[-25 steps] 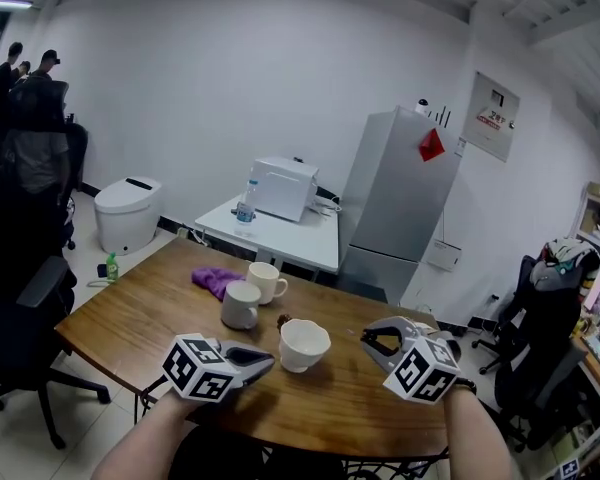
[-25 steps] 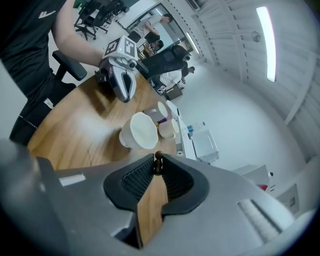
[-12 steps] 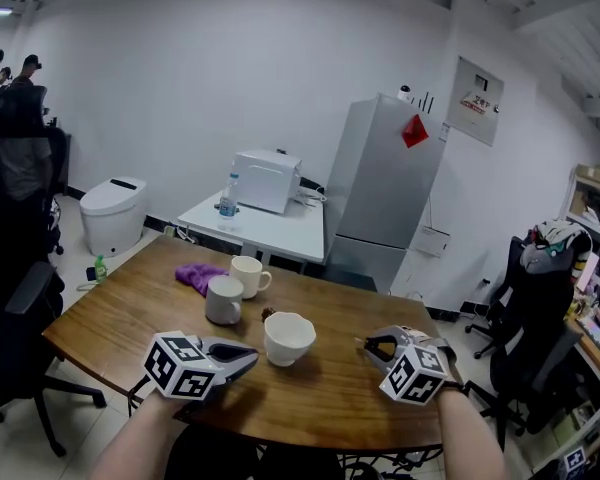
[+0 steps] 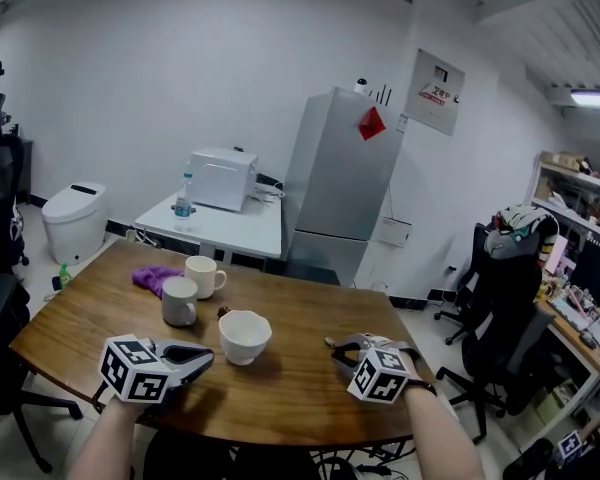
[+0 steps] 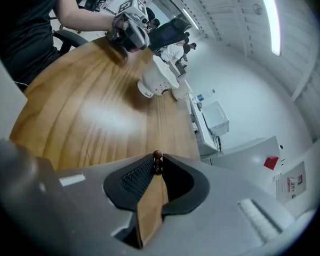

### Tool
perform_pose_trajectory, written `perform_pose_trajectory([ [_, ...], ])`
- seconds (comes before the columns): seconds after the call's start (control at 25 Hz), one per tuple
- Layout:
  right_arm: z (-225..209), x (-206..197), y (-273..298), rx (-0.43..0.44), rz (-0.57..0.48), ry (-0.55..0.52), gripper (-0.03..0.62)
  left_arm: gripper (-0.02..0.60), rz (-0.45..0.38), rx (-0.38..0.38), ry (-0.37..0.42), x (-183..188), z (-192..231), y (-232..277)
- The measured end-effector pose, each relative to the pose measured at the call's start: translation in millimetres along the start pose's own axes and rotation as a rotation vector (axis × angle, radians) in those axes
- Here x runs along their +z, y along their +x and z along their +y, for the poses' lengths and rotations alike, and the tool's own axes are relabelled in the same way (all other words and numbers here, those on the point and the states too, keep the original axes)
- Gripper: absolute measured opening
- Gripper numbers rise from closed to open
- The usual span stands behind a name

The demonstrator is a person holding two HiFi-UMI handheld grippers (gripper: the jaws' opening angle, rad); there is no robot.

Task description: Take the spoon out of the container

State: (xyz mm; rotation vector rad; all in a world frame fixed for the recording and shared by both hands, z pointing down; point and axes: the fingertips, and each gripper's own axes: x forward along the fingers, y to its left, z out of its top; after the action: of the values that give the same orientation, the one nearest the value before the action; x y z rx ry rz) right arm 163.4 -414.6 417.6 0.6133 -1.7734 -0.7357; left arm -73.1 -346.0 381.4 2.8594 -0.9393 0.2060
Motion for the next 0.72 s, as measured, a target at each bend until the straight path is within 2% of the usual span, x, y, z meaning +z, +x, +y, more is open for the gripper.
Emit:
perform_pose_trajectory([
  [0.4, 12, -7, 9, 0.162, 0.06, 0.002, 0.072, 0.012, -0.011, 0.002, 0.003, 4, 1, -2],
  [0.72, 15, -19, 10, 0.196, 0.097, -0.016, 0.081, 0.011, -0.009, 0.002, 0.006, 7, 0, 1],
])
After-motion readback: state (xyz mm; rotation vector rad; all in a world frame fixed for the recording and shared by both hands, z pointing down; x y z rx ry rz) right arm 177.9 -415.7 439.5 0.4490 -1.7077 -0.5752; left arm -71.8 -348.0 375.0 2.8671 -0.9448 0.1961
